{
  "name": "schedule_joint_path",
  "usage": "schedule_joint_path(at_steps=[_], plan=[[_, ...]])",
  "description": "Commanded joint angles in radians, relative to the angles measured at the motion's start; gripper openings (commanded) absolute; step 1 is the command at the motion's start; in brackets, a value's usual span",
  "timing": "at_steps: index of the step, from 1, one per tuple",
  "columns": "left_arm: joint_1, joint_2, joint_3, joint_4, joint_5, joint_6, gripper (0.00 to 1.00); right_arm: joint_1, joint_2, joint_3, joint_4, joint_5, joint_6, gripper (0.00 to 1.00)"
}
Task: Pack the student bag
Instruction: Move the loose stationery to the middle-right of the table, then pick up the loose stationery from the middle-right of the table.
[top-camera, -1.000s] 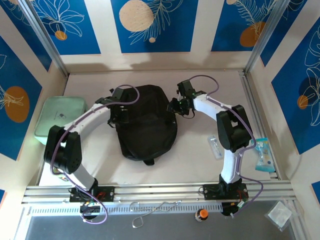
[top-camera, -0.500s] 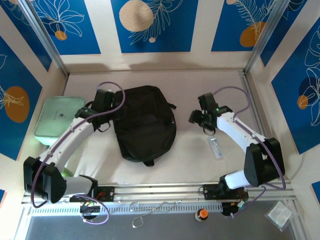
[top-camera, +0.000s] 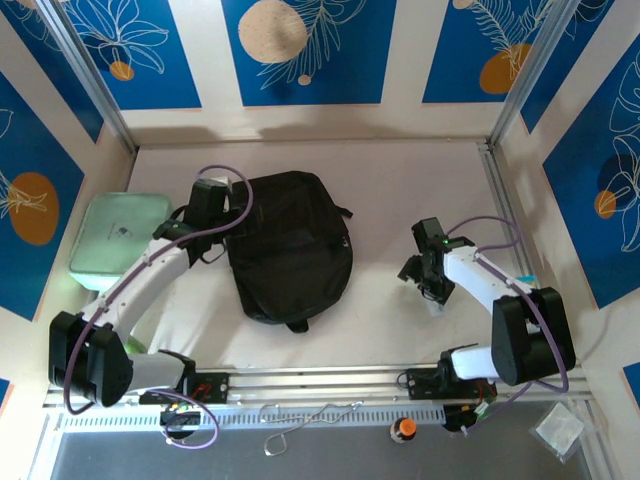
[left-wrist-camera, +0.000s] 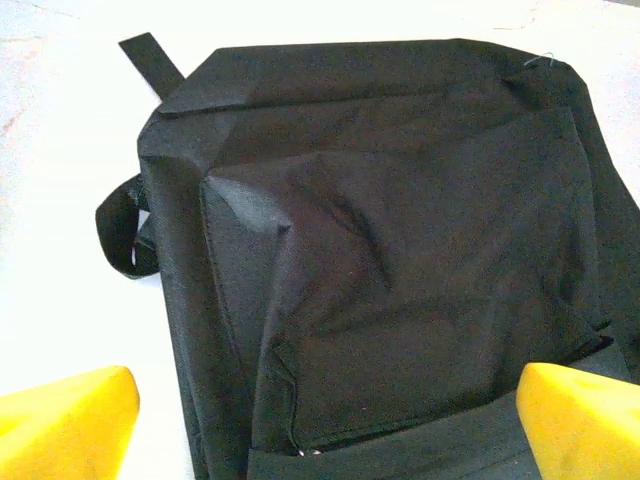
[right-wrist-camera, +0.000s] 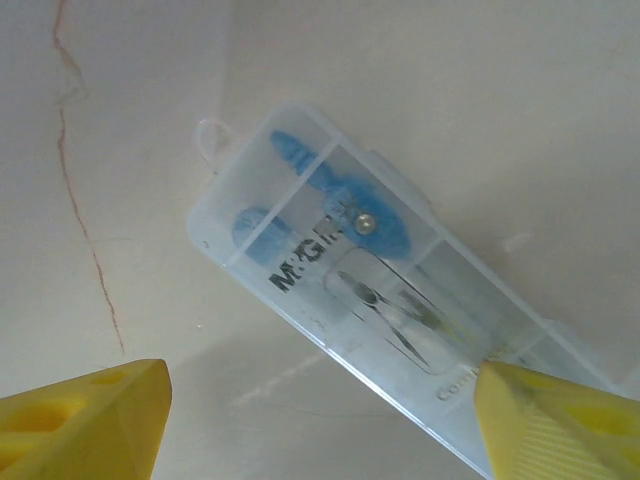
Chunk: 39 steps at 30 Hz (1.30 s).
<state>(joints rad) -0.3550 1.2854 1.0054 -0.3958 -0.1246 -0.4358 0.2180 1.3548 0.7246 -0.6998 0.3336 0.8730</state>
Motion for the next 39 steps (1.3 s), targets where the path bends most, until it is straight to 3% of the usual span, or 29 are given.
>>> schedule_joint_path(at_steps=[1, 9, 16, 23, 28, 34, 39], plan=[[0.013, -0.007, -0.011, 0.033, 0.05, 0.005, 0.98, -0.004, 0.042, 0.005, 0.063, -0.072, 0.034, 0.79], [0.012, 0.0, -0.001, 0.042, 0.102, -0.011, 1.0, -0.005, 0.17, 0.097, 0.214, -0.173, 0.049, 0.78], [0.011, 0.002, 0.009, 0.035, 0.15, -0.009, 1.0, -0.007, 0.221, 0.227, 0.206, -0.157, -0.054, 0.79], [0.011, 0.004, 0.004, 0.023, 0.172, 0.006, 1.0, -0.042, 0.175, 0.193, 0.111, 0.008, -0.142, 0.84], [0.01, 0.032, 0.018, 0.034, 0.213, -0.001, 1.0, -0.064, 0.202, 0.159, 0.115, -0.023, -0.161, 0.84], [0.008, 0.045, 0.027, 0.031, 0.219, -0.004, 1.0, -0.025, 0.213, 0.148, 0.123, -0.075, -0.19, 0.84], [0.005, 0.054, 0.031, 0.016, 0.212, -0.007, 1.0, 0.022, 0.231, 0.153, 0.142, -0.084, -0.189, 0.77]])
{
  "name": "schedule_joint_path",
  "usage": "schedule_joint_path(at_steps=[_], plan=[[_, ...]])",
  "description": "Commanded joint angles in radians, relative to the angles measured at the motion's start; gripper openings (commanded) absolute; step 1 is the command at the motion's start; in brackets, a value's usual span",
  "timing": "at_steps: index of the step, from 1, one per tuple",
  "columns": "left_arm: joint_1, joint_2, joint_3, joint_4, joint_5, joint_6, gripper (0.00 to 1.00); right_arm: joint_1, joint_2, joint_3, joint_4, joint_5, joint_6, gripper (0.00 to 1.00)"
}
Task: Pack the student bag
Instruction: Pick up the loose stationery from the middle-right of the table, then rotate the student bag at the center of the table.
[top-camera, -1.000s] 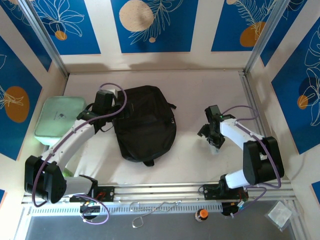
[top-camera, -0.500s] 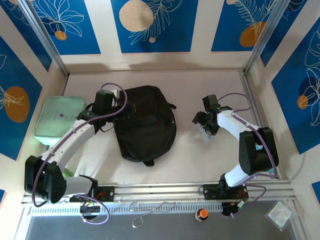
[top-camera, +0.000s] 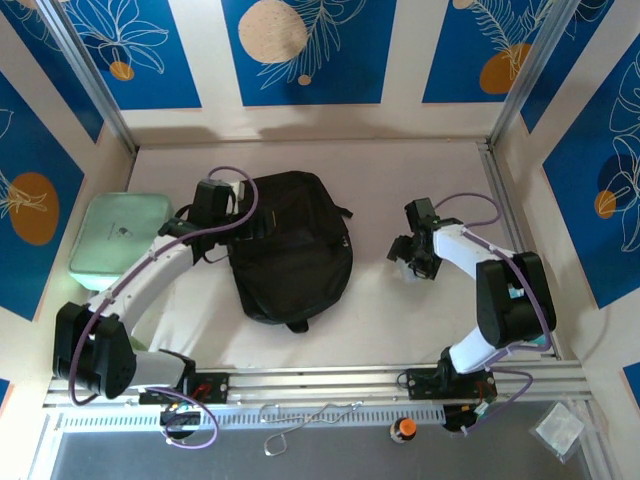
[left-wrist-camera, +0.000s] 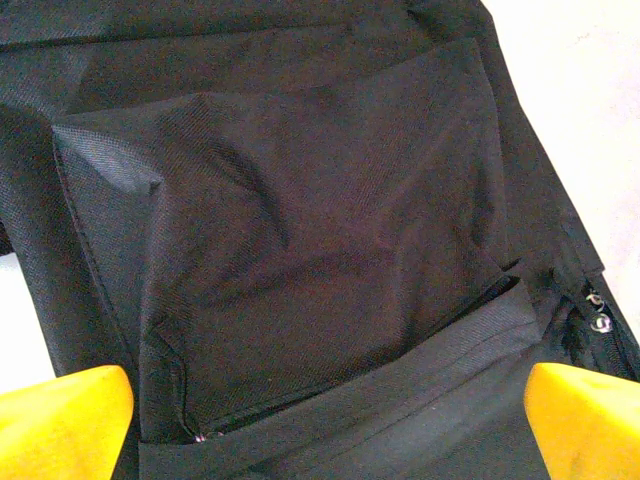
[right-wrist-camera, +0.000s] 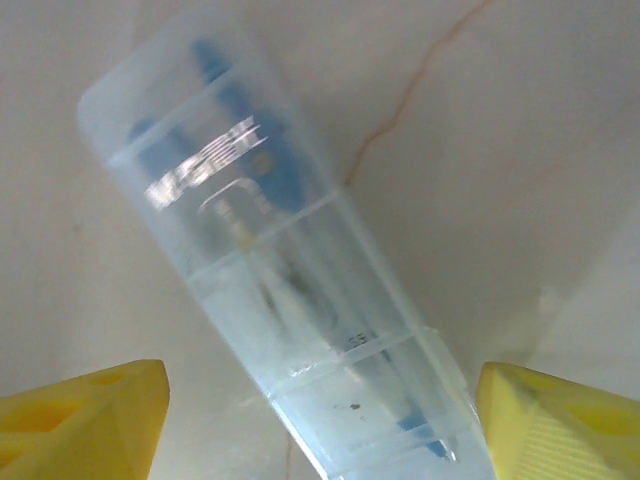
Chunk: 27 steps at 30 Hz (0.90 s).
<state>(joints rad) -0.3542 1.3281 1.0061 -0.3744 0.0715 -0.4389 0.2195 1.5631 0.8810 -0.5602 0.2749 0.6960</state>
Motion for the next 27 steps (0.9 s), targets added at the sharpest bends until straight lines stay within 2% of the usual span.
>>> schedule_joint_path(at_steps=[1, 6, 11, 18, 24, 27], plan=[[0.004, 0.012, 0.033, -0.007, 0.017, -0.003, 1.0, 0.025, 0.029, 0.002, -0.001, -0.017, -0.01, 0.75], [-0.004, 0.021, 0.057, -0.036, 0.037, 0.032, 1.0, 0.039, 0.077, 0.037, -0.017, 0.016, 0.003, 0.62], [-0.018, 0.04, 0.089, -0.076, 0.044, 0.069, 1.0, 0.039, 0.127, 0.06, -0.032, 0.037, 0.018, 0.53], [-0.107, 0.085, 0.1, -0.102, 0.05, 0.087, 0.97, 0.038, 0.118, 0.07, -0.046, 0.05, 0.036, 0.39], [-0.257, 0.173, 0.075, -0.073, 0.072, 0.022, 0.92, 0.037, 0.039, 0.065, -0.046, 0.06, 0.042, 0.37], [-0.287, 0.217, 0.039, -0.039, 0.099, -0.035, 0.88, 0.032, 0.0, 0.063, -0.044, 0.053, 0.04, 0.38]])
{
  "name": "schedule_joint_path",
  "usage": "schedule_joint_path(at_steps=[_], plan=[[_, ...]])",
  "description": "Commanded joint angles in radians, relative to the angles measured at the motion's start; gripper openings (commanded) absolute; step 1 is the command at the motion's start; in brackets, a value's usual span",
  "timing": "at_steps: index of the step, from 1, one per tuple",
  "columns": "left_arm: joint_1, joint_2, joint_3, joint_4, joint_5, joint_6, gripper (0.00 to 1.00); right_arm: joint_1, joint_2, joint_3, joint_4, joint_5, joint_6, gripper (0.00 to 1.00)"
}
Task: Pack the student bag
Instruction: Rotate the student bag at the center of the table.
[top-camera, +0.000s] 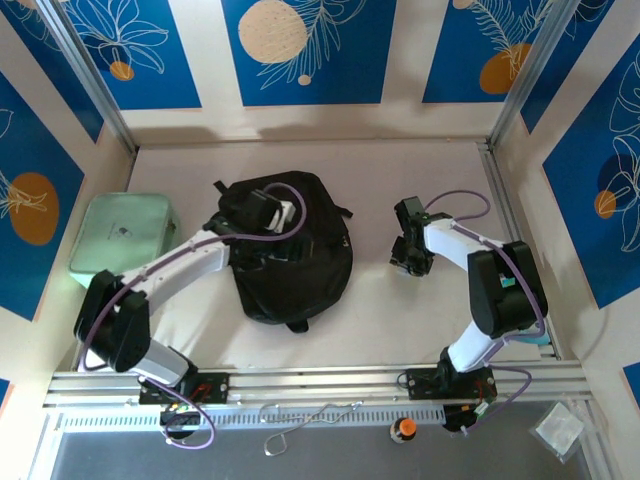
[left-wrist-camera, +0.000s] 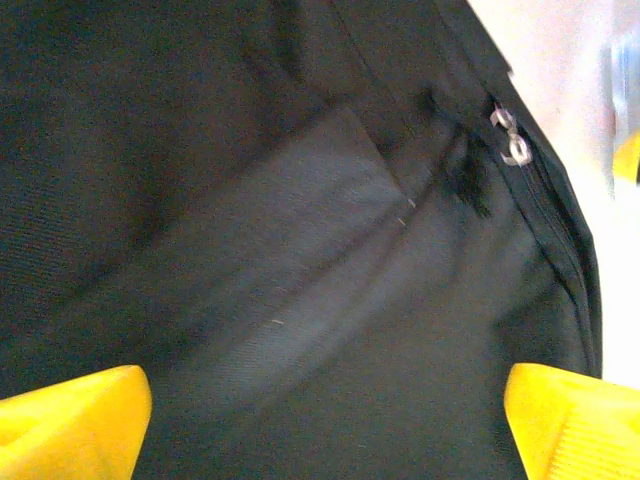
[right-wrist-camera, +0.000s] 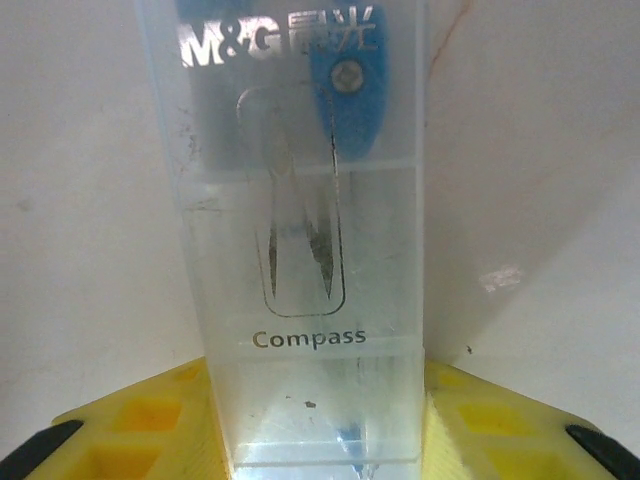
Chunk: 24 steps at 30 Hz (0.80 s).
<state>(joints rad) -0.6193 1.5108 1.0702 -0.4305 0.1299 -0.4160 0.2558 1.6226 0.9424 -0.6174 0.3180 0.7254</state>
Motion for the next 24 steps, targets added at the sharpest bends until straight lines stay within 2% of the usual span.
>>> schedule_joint_path(at_steps=[1, 5, 8, 14, 17, 24], plan=[[-0.029, 0.044, -0.037, 0.034, 0.056, -0.075, 0.88, -0.005, -0.069, 0.001, 0.012, 0.006, 0.011, 0.37], [-0.081, 0.096, -0.072, 0.137, 0.138, -0.132, 0.87, -0.014, -0.098, 0.001, 0.011, 0.001, 0.011, 0.38], [-0.122, 0.158, -0.058, 0.187, 0.147, -0.169, 0.86, -0.022, -0.117, -0.001, 0.014, -0.005, 0.017, 0.38], [-0.199, 0.297, 0.021, 0.314, 0.166, -0.248, 0.85, -0.034, -0.161, -0.014, 0.018, -0.011, 0.02, 0.38], [-0.217, 0.347, 0.107, 0.317, 0.168, -0.288, 0.84, -0.045, -0.187, -0.023, 0.019, -0.019, 0.017, 0.38], [-0.202, 0.28, 0.198, 0.299, 0.162, -0.279, 0.85, -0.056, -0.247, -0.031, 0.053, -0.075, -0.045, 0.38]])
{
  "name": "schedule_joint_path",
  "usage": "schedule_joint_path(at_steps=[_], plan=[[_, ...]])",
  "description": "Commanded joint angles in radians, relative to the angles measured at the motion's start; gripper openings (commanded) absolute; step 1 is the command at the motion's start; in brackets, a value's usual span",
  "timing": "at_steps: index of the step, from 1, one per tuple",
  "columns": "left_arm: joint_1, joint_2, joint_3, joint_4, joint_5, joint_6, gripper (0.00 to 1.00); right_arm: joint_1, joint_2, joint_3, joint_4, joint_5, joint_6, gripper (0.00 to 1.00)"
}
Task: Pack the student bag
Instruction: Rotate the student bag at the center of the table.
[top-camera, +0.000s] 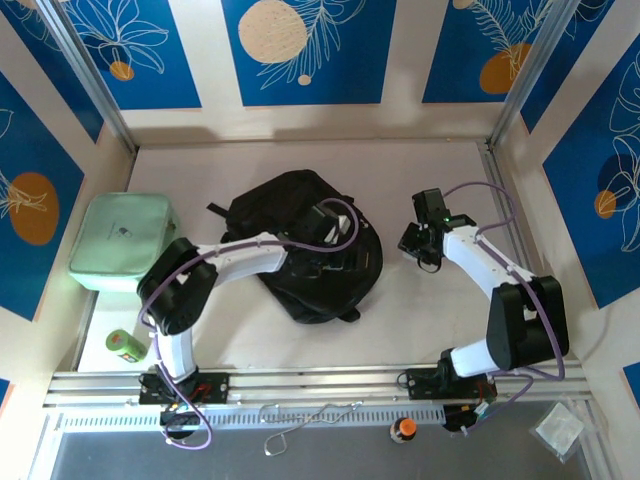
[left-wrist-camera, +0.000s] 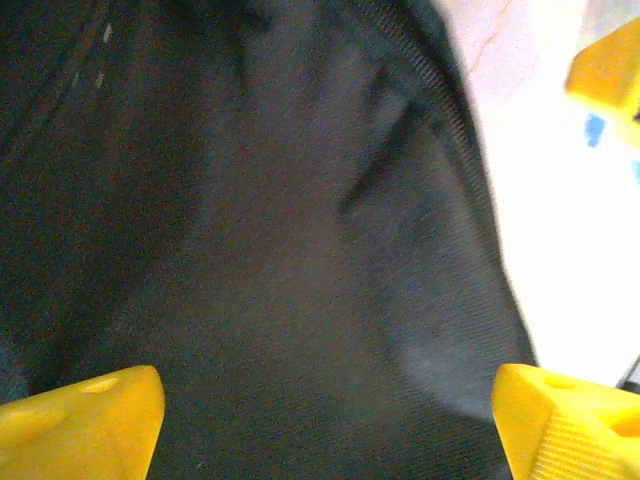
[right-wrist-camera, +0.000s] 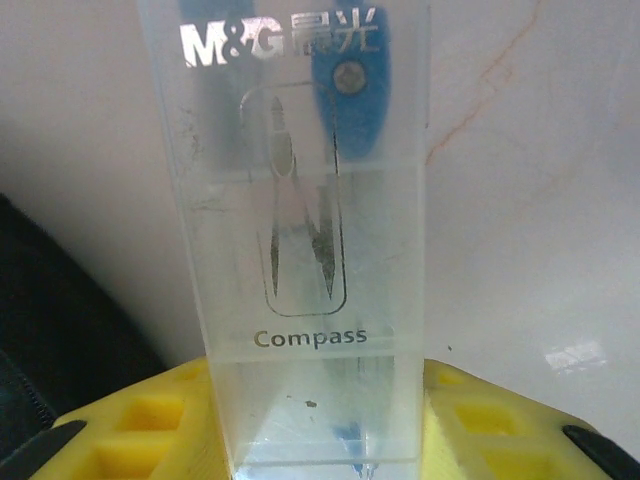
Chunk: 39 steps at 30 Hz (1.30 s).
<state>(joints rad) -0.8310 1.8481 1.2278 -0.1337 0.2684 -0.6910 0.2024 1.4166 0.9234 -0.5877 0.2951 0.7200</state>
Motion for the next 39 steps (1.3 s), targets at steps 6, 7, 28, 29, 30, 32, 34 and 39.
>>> schedule_joint_path(at_steps=[6, 7, 28, 29, 30, 32, 34, 39], plan=[[0.093, -0.203, 0.01, -0.111, -0.022, 0.092, 0.82, 0.012, -0.081, -0.005, 0.069, -0.146, -0.099, 0.38], [0.112, -0.221, -0.003, -0.129, -0.034, 0.112, 0.81, 0.019, -0.082, -0.001, 0.072, -0.154, -0.104, 0.38], [0.242, -0.184, -0.048, -0.302, 0.012, 0.224, 0.38, 0.155, -0.022, 0.109, 0.048, -0.184, -0.127, 0.38], [0.24, -0.188, -0.047, -0.305, 0.019, 0.225, 0.35, 0.159, -0.021, 0.112, 0.051, -0.185, -0.13, 0.38], [0.235, -0.196, -0.049, -0.304, 0.026, 0.225, 0.33, 0.163, -0.018, 0.114, 0.052, -0.186, -0.132, 0.38], [0.227, -0.211, -0.054, -0.294, 0.037, 0.221, 0.31, 0.171, -0.013, 0.118, 0.056, -0.193, -0.138, 0.38], [0.216, -0.218, -0.069, -0.267, 0.064, 0.204, 0.28, 0.181, -0.008, 0.119, 0.066, -0.206, -0.148, 0.37], [0.187, -0.205, -0.132, -0.179, 0.074, 0.151, 0.17, 0.221, 0.014, 0.123, 0.108, -0.27, -0.171, 0.35]])
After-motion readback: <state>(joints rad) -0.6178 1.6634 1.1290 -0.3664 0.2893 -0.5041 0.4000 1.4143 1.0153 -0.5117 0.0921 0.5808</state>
